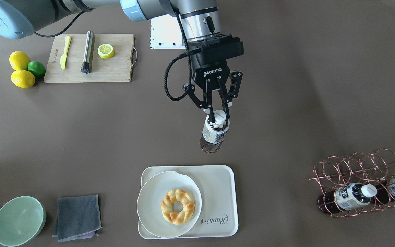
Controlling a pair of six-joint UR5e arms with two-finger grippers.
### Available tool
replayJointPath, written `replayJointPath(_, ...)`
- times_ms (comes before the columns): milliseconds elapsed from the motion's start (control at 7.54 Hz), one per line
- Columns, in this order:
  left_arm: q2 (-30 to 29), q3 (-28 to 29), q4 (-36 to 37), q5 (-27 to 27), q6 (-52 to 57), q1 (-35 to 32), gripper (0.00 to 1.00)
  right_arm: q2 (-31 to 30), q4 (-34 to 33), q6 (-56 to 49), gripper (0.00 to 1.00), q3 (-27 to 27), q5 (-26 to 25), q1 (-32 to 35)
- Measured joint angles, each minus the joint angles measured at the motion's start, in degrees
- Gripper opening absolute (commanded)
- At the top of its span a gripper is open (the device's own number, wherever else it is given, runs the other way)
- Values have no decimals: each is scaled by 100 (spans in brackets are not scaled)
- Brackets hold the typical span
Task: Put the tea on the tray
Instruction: 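Lift the tea bottle with the right gripper and move it over the tray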
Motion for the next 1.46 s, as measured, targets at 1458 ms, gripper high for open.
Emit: replayJointPath(1458,54,27,-56,38,-4,-8,98,1193,2513,124,0,-3842,162,535)
